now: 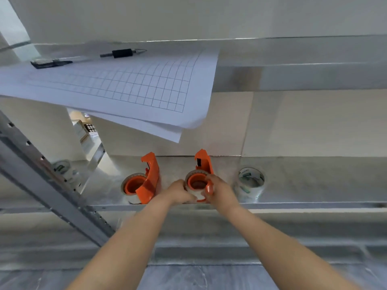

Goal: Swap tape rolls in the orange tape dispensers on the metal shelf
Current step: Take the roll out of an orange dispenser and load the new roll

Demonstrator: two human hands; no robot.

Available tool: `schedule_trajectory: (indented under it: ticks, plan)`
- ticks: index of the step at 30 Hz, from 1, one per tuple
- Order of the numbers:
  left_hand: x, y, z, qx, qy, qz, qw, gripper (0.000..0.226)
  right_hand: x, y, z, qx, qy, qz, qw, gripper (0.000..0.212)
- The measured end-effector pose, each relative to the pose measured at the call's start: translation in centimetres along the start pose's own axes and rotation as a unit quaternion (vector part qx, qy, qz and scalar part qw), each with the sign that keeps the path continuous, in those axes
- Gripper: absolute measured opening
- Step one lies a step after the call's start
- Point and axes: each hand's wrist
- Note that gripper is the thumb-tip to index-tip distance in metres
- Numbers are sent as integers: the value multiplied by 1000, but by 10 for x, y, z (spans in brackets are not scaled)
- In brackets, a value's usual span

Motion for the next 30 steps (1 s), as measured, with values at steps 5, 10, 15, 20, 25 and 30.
schedule_trajectory:
  ticks: [5, 10, 15, 20, 25, 30]
  plan:
    - [3, 4, 0, 73, -303, 111, 944, 41, 10, -5, -4, -1, 47, -26, 999, 28]
    - [14, -2, -3, 91, -440, 120, 886, 25, 20, -10, -4, 53, 66, -62, 994, 21]
    - [23, -15, -5, 88, -529, 109, 837, 17, 37, -13, -13, 115, 54, -13, 992, 21]
    - [27, -25, 0, 38, -512, 80, 855, 12, 53, -11, -23, 92, 0, 9, 996, 32]
    - [21, -37, -5, 9, -544, 88, 834, 16, 53, -16, -7, 188, -93, -46, 977, 60]
    - [15, -52, -19, -5, -606, 109, 788, 11, 48, -22, 20, 315, -126, -82, 937, 34]
Point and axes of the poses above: each hand's wrist, its own y-axis towards the middle knuckle, its own x-axis out of the back of the hand, z = x × y, and after that the axes turned 15 degrees about x, right-handed
